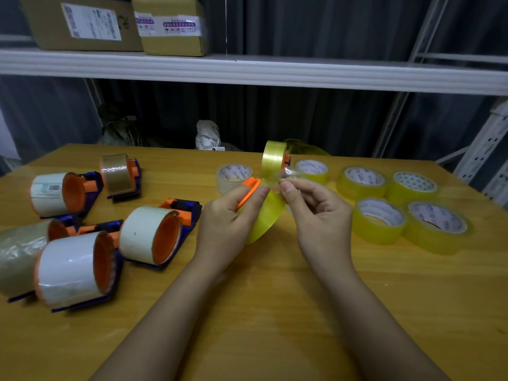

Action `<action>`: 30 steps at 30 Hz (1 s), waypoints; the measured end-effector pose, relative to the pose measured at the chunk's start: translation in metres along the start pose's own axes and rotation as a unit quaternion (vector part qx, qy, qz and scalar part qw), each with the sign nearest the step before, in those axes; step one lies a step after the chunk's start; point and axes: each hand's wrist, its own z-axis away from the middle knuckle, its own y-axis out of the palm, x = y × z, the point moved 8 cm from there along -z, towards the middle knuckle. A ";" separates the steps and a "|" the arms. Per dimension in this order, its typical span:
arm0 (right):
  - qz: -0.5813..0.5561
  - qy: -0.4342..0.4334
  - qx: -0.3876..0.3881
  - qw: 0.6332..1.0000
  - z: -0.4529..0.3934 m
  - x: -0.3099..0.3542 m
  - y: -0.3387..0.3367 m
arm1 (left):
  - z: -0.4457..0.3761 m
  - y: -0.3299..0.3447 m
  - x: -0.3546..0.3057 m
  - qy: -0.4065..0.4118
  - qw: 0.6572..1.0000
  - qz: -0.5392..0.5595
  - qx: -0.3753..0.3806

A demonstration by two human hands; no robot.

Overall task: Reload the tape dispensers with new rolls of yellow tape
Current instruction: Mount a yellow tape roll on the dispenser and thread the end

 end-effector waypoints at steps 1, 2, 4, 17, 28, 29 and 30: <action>0.000 0.005 -0.002 1.000 -0.001 -0.002 -0.001 | 0.000 0.000 -0.001 -0.001 1.000 0.001 0.001; -0.002 0.010 -0.006 1.000 -0.003 -0.004 -0.003 | -0.001 0.000 -0.001 -0.003 1.000 0.005 0.004; -0.009 0.022 -0.010 1.000 -0.005 -0.008 -0.007 | 0.000 0.002 0.001 -0.015 1.000 0.024 0.013; -0.065 0.073 -0.004 0.995 -0.007 -0.015 -0.009 | 0.002 0.006 0.001 -0.037 0.996 0.075 0.032; -0.102 0.088 -0.028 0.990 -0.009 -0.014 -0.011 | 0.003 0.022 -0.011 -0.069 0.969 0.181 0.150; -0.102 0.087 -0.029 0.991 -0.009 -0.015 -0.011 | 0.004 0.025 -0.009 -0.074 0.967 0.177 0.170; -0.102 0.087 -0.030 0.990 -0.009 -0.016 -0.012 | 0.005 0.028 -0.008 -0.078 0.963 0.173 0.191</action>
